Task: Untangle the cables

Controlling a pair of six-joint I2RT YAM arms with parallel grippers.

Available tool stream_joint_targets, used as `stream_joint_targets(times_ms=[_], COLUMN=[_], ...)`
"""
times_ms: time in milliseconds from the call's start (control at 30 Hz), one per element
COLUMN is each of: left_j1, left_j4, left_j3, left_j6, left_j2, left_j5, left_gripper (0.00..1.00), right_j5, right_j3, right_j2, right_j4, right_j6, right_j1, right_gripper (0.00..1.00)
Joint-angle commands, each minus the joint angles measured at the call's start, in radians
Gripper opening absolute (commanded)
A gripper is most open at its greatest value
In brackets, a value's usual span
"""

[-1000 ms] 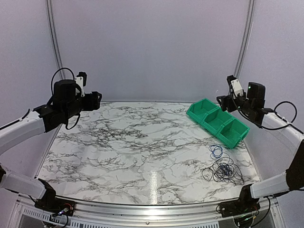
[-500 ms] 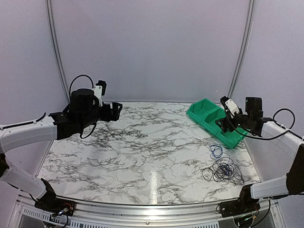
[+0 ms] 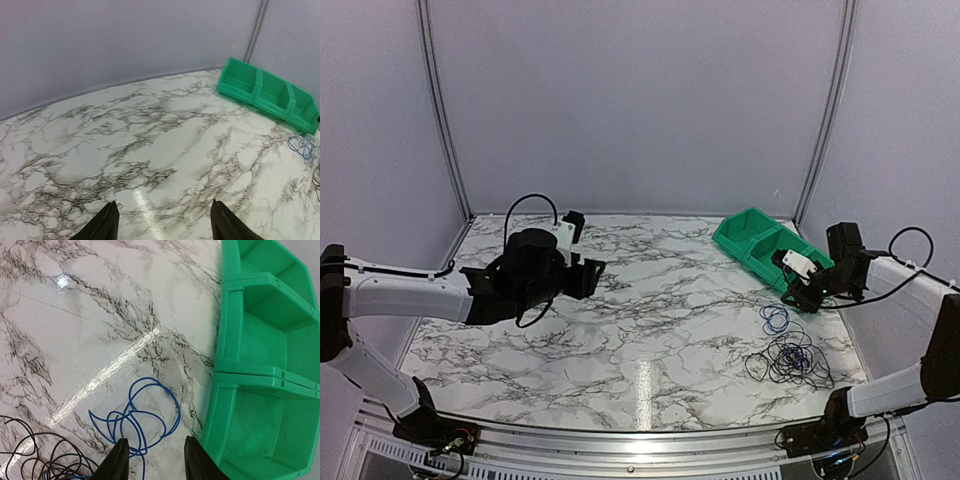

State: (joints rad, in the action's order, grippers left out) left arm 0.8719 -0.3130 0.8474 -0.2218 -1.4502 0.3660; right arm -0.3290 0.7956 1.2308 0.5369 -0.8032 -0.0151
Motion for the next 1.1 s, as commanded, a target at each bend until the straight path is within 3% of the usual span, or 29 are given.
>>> stream_joint_targets(times_ms=[0, 167, 433, 600, 767, 1067], left_j1=[0.112, 0.219, 0.280, 0.298, 0.303, 0.309], left_j4=[-0.075, -0.083, -0.087, -0.089, -0.090, -0.125], left_j3=[0.025, 0.099, 0.197, 0.212, 0.213, 0.230], left_j6=[0.053, 0.036, -0.034, -0.041, -0.050, -0.044], left_j2=[-0.075, -0.197, -0.339, -0.357, -0.357, -0.378], left_j5=[-0.212, -0.285, -0.350, -0.363, -0.363, -0.352], left_gripper=[0.65, 0.67, 0.68, 0.69, 0.69, 0.70], right_j5=[0.030, 0.051, 0.057, 0.057, 0.035, -0.099], right_j3=[0.008, 0.004, 0.005, 0.034, 0.066, 0.107], right_j2=[0.018, 0.049, 0.114, 0.180, 0.185, -0.017], right_j4=[0.112, 0.143, 0.080, 0.058, 0.075, 0.270], right_j6=[-0.067, -0.071, -0.034, -0.020, -0.015, -0.084], right_j1=[-0.016, -0.018, -0.019, -0.020, -0.020, 0.049], right_gripper=[0.40, 0.41, 0.39, 0.27, 0.02, 0.00])
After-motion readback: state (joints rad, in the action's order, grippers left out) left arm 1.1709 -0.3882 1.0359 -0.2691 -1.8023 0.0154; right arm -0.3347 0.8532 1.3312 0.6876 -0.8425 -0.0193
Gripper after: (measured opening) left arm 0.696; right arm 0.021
